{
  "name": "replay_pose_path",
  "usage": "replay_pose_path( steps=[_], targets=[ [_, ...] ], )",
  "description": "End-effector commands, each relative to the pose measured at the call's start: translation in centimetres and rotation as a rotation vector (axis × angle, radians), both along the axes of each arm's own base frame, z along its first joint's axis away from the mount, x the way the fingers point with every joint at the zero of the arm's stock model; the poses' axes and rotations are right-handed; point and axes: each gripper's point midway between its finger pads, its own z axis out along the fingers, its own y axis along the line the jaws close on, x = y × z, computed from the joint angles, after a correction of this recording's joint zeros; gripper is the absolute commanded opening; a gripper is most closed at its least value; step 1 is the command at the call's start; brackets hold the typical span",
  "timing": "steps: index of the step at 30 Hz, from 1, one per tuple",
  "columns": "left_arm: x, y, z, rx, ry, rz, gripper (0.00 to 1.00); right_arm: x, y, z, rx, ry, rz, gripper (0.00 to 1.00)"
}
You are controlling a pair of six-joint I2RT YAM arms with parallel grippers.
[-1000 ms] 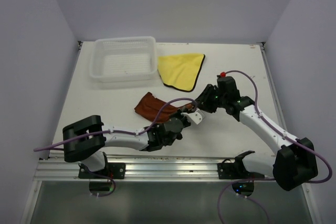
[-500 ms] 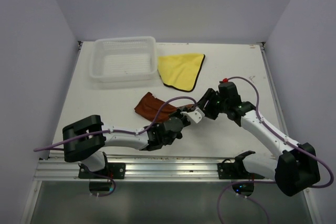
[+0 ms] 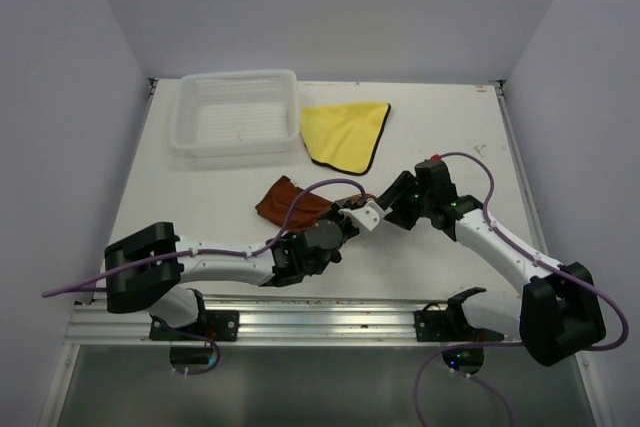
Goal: Roll the towels
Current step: Fold the towel
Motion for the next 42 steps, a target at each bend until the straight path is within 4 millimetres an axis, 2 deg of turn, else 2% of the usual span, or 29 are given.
replay_pose_path(
  steps=[1,3,6,7,17,21,23,29,34,39,42],
  targets=[
    [0.3,-0.2,3.0,-0.107,-0.010,0.014,0.00,1.9,-0.1,1.0,0.014,-0.044,-0.050,0.54],
    [0.3,-0.1,3.1,-0.103,-0.012,0.020,0.00,2.2,-0.1,0.8,0.014,-0.044,-0.055,0.44],
    [0.4,0.1,3.3,-0.103,-0.016,0.028,0.00,2.3,-0.5,0.4,0.005,-0.041,-0.068,0.36],
    [0.4,0.3,3.6,-0.106,-0.022,0.035,0.00,2.3,-0.6,0.3,0.005,-0.040,-0.072,0.30],
    [1.5,1.4,4.7,-0.104,-0.038,0.104,0.00,2.2,-2.1,-0.2,-0.027,-0.032,-0.100,0.01],
    [2.0,2.1,5.6,-0.099,-0.027,0.138,0.00,2.6,-2.7,0.0,-0.059,-0.063,-0.084,0.00],
    [2.6,2.5,6.9,-0.125,-0.022,0.165,0.00,3.2,-2.9,0.6,-0.075,-0.099,-0.075,0.00],
    [3.0,3.2,9.0,-0.157,0.000,0.168,0.00,4.1,-3.5,1.3,-0.127,-0.153,-0.048,0.00],
    [2.8,2.6,9.1,-0.145,0.011,0.132,0.00,4.1,-3.7,0.4,-0.150,-0.145,-0.036,0.02],
    [2.8,2.6,8.5,-0.132,0.023,0.139,0.00,4.3,-4.9,0.1,-0.207,-0.154,-0.054,0.03],
    [2.8,2.7,8.5,-0.132,0.022,0.140,0.00,4.4,-5.8,0.1,-0.254,-0.178,-0.060,0.11]
  ],
)
